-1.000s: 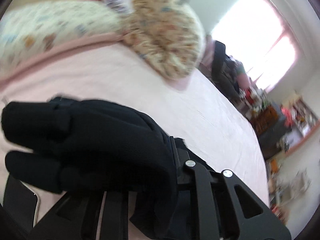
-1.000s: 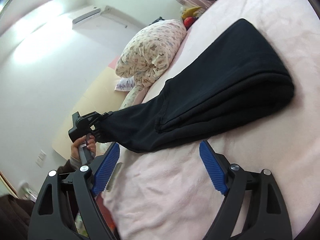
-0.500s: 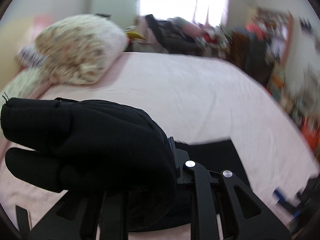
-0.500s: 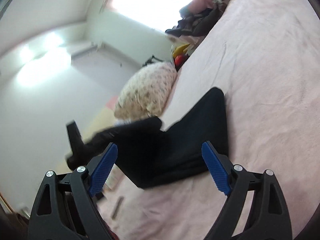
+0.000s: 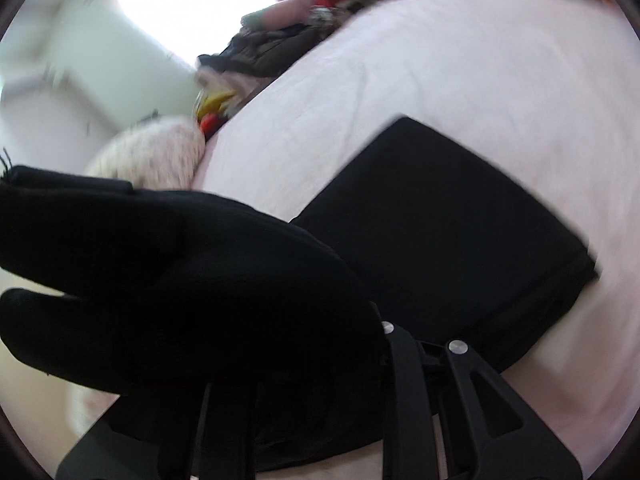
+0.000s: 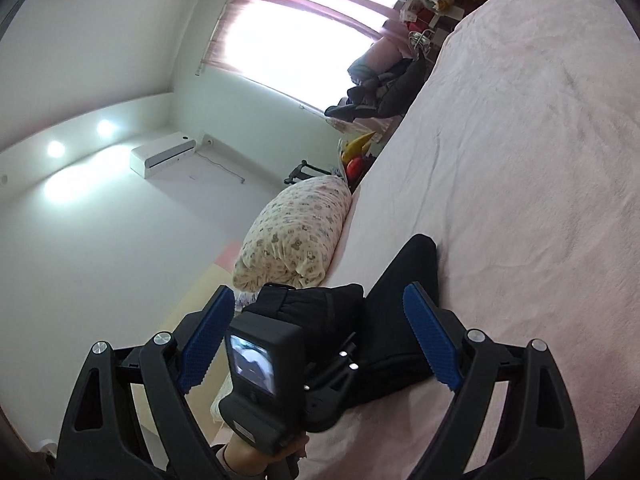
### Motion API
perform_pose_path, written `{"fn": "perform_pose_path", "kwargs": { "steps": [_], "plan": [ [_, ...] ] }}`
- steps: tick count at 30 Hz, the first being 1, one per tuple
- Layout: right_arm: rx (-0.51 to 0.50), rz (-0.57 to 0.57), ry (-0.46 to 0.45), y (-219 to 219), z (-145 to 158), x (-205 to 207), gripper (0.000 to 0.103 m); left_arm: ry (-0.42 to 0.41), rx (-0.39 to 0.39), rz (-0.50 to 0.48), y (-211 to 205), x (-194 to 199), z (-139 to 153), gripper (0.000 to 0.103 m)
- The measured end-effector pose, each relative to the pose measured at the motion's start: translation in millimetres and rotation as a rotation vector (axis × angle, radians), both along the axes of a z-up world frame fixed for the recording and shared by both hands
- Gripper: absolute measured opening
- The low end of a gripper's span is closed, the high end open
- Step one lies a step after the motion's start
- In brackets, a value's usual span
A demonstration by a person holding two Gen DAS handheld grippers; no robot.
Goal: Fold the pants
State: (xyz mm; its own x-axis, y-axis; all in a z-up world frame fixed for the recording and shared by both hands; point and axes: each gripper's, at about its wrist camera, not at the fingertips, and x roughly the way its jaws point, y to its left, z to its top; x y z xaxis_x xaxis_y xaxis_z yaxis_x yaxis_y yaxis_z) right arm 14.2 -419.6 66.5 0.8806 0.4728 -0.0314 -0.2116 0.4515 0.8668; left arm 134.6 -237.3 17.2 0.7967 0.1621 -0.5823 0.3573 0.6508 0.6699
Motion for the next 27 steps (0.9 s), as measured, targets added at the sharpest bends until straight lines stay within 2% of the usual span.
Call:
{"fn": "perform_pose_path", "kwargs": {
  "steps": [2, 4, 11, 16, 22, 24, 26, 27],
  "plan": [
    [-0.002, -0.004, -0.002, -1.4, 0.3, -2.1, 0.088, -0.017, 0.108, -0.045, -9.0, -5.7, -14.6, 0.021],
    [-0.006, -0.012, -0.001, -2.2, 0.5, -1.6, 0.088, -0.030, 0.153, -0.068, -12.3, -10.7, -23.6, 0.021],
    [-0.013, -0.025, 0.029, -2.3, -4.9, 5.7, 0.088, -0.084, 0.146, -0.144, -7.0, -23.0, -18.5, 0.028],
    [-0.028, -0.039, 0.040, -2.7, -6.3, 8.5, 0.089, -0.090, 0.095, -0.156, 7.3, -31.7, -19.4, 0.026],
    [-0.037, -0.011, 0.094, 0.6, -16.2, 21.0, 0.089, -0.119, 0.117, -0.221, 14.0, -47.7, -28.2, 0.023],
    [-0.053, -0.009, 0.124, 2.3, -19.4, 26.8, 0.091, -0.129, 0.096, -0.224, 11.2, -50.4, -26.1, 0.028],
    [-0.063, -0.008, 0.163, 2.8, -23.9, 32.4, 0.092, -0.120, 0.022, -0.220, 20.8, -51.3, -13.6, 0.039],
    [-0.065, 0.002, 0.194, 3.3, -27.5, 37.6, 0.092, -0.110, -0.021, -0.215, 25.7, -54.1, -4.7, 0.052]
  ]
}}
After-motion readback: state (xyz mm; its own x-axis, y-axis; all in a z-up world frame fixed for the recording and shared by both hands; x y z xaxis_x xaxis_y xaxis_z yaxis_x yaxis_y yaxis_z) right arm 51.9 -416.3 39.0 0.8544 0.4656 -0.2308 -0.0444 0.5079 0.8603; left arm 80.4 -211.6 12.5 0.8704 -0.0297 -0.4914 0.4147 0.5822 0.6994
